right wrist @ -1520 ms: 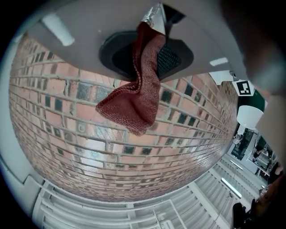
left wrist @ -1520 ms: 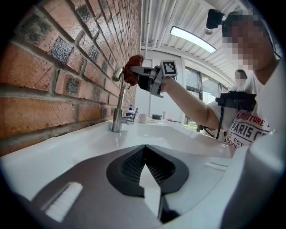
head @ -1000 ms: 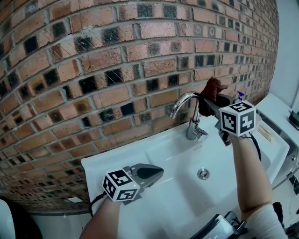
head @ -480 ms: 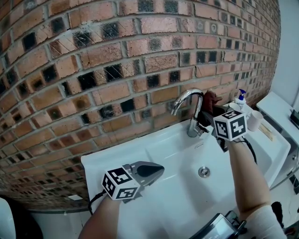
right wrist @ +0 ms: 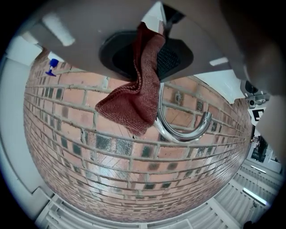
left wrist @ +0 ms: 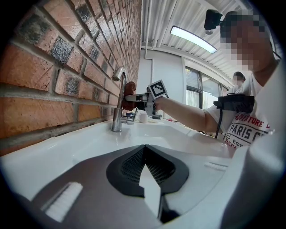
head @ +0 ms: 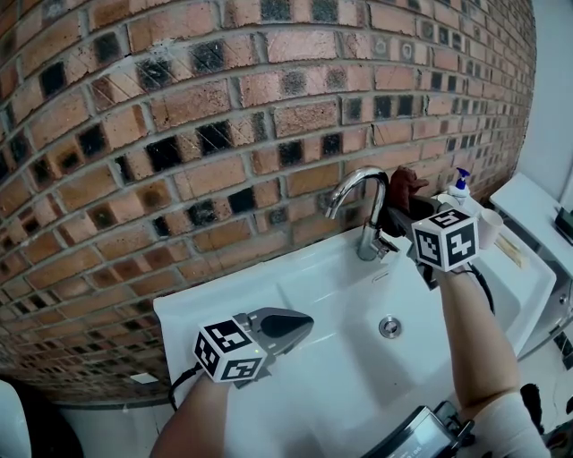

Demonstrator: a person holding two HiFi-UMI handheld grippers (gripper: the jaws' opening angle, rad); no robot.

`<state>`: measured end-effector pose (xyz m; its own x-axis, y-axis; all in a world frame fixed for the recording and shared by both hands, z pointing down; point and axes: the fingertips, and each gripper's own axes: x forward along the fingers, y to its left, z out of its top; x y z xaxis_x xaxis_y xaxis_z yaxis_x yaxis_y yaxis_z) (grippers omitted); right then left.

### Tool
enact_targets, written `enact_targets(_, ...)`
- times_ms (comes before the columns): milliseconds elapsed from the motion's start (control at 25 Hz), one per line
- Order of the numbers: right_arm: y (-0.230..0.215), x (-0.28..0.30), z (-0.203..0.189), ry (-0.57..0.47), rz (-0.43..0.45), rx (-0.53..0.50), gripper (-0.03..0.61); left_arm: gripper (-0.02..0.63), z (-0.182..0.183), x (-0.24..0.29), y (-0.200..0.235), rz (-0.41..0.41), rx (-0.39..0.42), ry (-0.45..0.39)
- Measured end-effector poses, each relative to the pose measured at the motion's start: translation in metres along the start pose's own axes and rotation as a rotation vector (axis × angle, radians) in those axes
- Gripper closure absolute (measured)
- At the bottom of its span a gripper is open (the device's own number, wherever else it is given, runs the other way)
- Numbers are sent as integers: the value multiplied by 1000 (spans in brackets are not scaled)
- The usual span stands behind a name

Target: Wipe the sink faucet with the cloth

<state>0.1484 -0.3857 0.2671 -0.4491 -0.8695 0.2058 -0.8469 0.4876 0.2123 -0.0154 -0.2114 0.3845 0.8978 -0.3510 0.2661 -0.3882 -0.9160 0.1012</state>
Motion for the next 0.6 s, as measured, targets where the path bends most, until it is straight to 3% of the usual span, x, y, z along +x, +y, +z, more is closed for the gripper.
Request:
enact_targets(160, 13, -24, 6, -43, 11, -55, 489, 607, 0, 0, 0, -2, 1, 3)
enact_targets(400, 57, -36, 24, -93, 94, -135, 489, 607, 0, -1, 0, 0, -1, -1)
enact_targets(600, 79, -19, 22, -57, 101, -237, 489, 607, 1, 0, -1, -2, 0, -1)
